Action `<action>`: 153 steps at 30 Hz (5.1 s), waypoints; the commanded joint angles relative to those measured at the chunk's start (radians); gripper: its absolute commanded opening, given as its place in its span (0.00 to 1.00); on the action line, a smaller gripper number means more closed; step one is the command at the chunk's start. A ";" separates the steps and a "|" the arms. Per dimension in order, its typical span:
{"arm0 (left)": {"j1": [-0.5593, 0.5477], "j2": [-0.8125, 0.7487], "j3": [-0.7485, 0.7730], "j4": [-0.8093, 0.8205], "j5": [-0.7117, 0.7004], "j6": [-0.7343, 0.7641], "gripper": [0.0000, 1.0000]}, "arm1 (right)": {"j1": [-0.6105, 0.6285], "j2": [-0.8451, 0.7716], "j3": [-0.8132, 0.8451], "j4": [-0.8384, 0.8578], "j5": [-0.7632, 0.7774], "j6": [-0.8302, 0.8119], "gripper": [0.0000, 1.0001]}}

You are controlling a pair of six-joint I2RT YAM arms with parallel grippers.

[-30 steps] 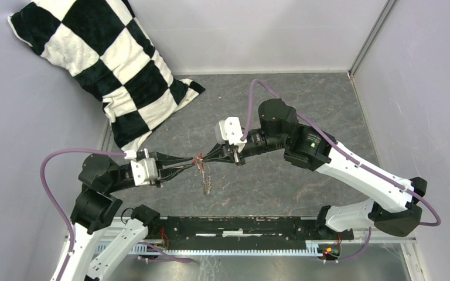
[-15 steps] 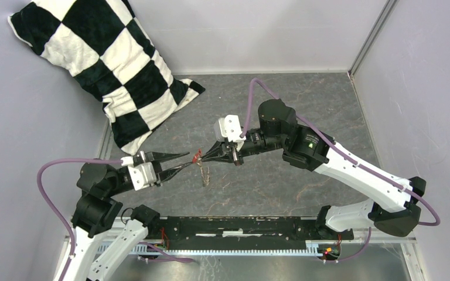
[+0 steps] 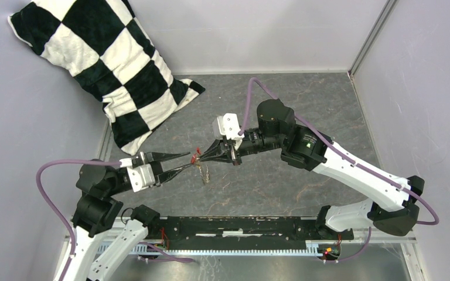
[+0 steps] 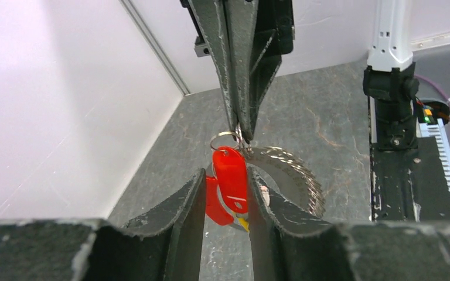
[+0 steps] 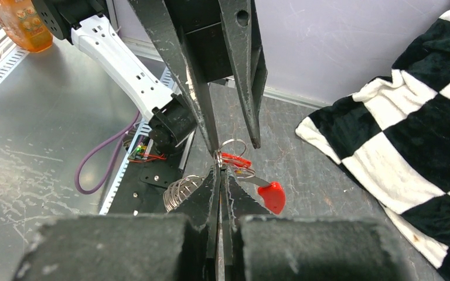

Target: Put the keys on the keyring

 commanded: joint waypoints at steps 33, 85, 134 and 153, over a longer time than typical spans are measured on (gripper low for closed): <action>0.000 0.200 0.286 -0.666 0.277 0.795 0.61 | -0.008 0.064 0.064 -0.054 -0.152 0.003 0.00; 0.000 0.025 0.139 -0.251 0.143 0.475 0.31 | -0.008 0.049 0.017 0.014 -0.156 0.076 0.00; -0.001 0.188 0.290 -0.682 0.292 0.969 0.22 | -0.008 0.101 0.070 -0.098 -0.204 0.056 0.00; 0.000 0.139 0.238 -0.682 0.288 1.042 0.05 | -0.008 0.059 -0.027 0.147 -0.155 0.244 0.01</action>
